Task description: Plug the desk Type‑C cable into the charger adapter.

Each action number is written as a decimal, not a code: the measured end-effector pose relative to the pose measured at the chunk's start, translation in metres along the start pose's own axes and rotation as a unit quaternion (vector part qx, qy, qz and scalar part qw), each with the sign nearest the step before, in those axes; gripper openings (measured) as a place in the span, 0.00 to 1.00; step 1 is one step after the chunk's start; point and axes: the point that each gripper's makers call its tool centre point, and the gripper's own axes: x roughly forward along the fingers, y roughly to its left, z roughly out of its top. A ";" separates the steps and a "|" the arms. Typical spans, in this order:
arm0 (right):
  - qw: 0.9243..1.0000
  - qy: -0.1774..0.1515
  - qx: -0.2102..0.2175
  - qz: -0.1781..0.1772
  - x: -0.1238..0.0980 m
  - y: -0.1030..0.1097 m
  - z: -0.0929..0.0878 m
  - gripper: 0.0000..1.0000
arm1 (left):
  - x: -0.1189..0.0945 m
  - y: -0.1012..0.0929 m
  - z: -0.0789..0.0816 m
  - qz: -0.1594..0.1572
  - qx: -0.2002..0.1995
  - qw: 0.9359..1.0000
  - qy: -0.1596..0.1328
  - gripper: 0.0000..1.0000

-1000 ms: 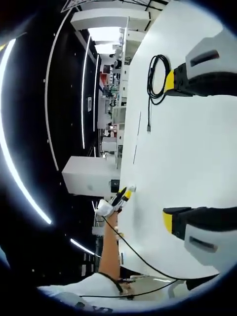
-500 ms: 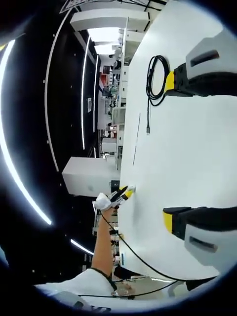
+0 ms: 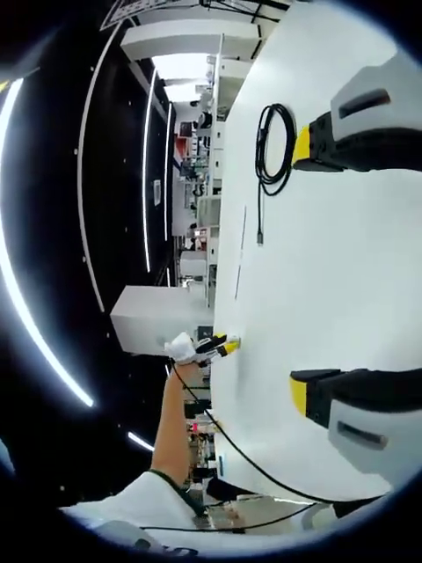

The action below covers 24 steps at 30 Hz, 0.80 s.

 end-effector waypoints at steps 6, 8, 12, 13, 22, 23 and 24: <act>1.000 -0.005 0.006 0.008 0.002 0.007 0.001 0.94 | -0.001 -0.004 -0.001 -0.024 -0.044 0.999 0.011 0.26; 1.000 -0.007 0.005 0.009 0.003 0.008 0.002 0.94 | -0.001 -0.005 -0.001 -0.030 -0.052 0.998 0.015 0.25; 1.000 -0.010 0.007 0.007 0.000 0.010 0.003 0.94 | 0.000 -0.004 0.000 -0.028 -0.060 0.998 0.013 0.25; 1.000 -0.010 0.007 0.007 -0.001 0.010 0.003 0.94 | 0.000 -0.002 0.000 -0.024 -0.069 0.997 0.005 0.25; 1.000 -0.013 0.011 0.000 -0.007 0.006 0.005 0.94 | -0.005 -0.016 0.000 -0.011 -0.128 0.992 -0.014 0.25; 1.000 -0.013 0.008 -0.002 -0.007 0.005 0.005 0.94 | -0.005 -0.017 -0.001 -0.009 -0.128 0.992 -0.014 0.25; 1.000 -0.012 0.007 -0.002 -0.007 0.005 0.005 0.94 | -0.006 -0.016 -0.001 -0.005 -0.130 0.991 -0.014 0.25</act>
